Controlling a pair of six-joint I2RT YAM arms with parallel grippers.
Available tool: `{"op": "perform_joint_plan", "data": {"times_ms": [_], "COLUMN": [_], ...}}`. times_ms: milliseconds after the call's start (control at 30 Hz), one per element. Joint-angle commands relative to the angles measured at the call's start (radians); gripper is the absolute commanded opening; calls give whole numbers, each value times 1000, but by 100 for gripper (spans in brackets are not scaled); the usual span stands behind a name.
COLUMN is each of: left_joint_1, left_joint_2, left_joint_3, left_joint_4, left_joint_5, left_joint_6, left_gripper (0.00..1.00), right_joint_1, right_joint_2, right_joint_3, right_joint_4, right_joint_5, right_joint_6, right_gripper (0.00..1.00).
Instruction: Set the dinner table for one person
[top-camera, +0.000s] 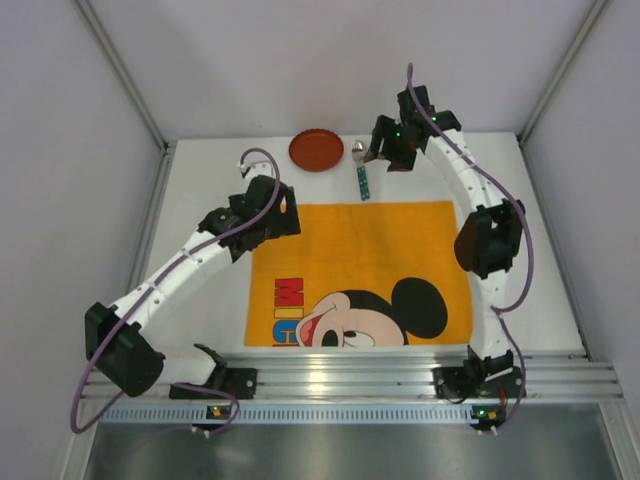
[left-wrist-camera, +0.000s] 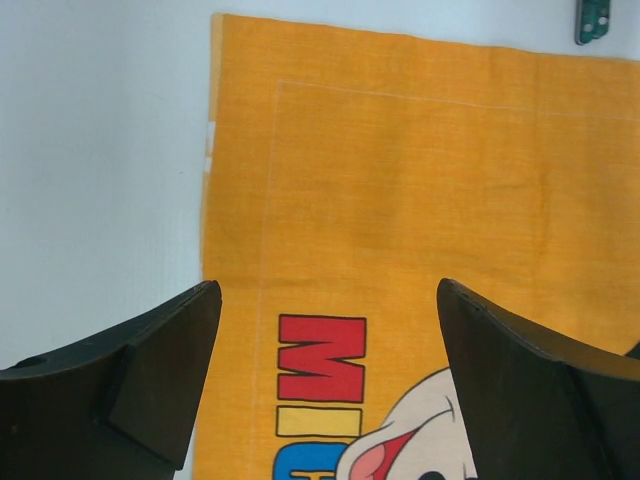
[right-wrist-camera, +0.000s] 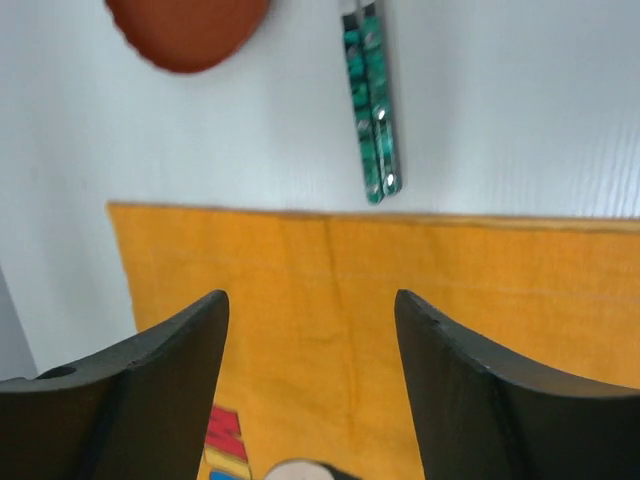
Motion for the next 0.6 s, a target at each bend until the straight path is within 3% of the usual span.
{"op": "perform_joint_plan", "data": {"times_ms": [0, 100, 367, 567], "left_joint_1": [66, 112, 155, 171], "left_joint_2": [-25, -47, -13, 126], "left_joint_3": [0, -51, -59, 102], "left_joint_4": [42, 80, 100, 13], "left_joint_5": [40, 81, 121, 141], "left_joint_6": [98, 121, 133, 130], "left_gripper": [94, 94, 94, 91], "right_joint_1": [-28, -30, -10, 32], "right_joint_2": [144, 243, 341, 389], "right_joint_3": [161, 264, 265, 266], "right_joint_4": [-62, -53, -29, -35], "right_joint_5": [68, 77, 128, 232], "right_joint_6": [-42, -45, -68, -125], "right_gripper": [66, 62, 60, 58]}}
